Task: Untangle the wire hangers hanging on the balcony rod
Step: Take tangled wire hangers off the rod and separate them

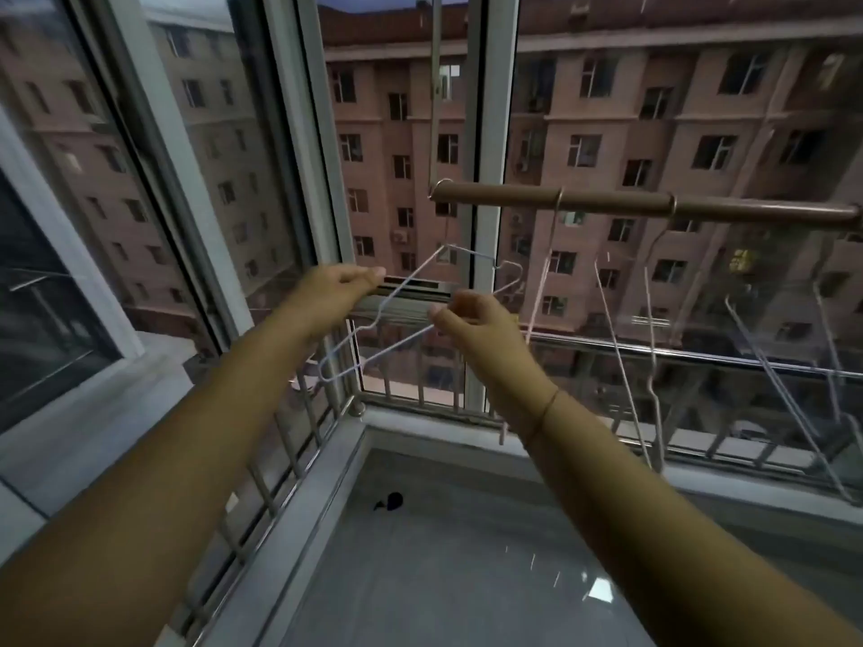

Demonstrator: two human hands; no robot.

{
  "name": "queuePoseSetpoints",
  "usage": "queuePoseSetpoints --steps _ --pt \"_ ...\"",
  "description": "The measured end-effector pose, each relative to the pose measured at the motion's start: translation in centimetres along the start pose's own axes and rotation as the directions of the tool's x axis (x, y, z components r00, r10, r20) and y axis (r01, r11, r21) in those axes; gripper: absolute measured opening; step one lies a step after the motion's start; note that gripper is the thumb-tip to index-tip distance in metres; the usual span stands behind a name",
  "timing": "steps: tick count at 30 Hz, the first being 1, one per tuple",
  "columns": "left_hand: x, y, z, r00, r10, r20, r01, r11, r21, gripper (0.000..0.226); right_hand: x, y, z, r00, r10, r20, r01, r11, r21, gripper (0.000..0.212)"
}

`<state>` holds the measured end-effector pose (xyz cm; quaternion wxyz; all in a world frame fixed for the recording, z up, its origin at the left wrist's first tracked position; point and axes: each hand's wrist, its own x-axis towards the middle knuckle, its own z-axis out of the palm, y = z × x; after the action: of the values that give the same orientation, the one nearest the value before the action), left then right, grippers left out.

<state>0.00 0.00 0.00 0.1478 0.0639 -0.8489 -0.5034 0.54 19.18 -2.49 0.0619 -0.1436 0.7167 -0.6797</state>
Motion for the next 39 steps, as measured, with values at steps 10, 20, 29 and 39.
queuePoseSetpoints --steps 10,20,29,39 --pt "4.2 -0.1 1.3 0.887 -0.148 0.438 0.242 0.956 -0.167 0.025 1.8 2.7 6.7 0.984 0.112 -0.139 -0.09 0.984 0.156 0.034" --pt "5.0 1.3 4.0 0.862 -0.08 0.501 0.3 0.876 -0.377 0.016 1.8 1.5 5.0 0.991 0.02 -0.131 0.018 0.959 0.284 0.02" --pt "5.1 3.8 6.7 0.91 -0.125 0.396 0.336 0.783 -0.524 0.014 1.3 0.9 2.9 0.991 -0.047 -0.124 0.079 0.959 0.27 0.012" --pt "5.0 0.4 3.8 0.939 -0.123 0.321 0.249 0.887 -0.389 0.017 1.1 1.2 4.1 0.976 -0.021 -0.216 0.06 0.982 0.178 0.011"
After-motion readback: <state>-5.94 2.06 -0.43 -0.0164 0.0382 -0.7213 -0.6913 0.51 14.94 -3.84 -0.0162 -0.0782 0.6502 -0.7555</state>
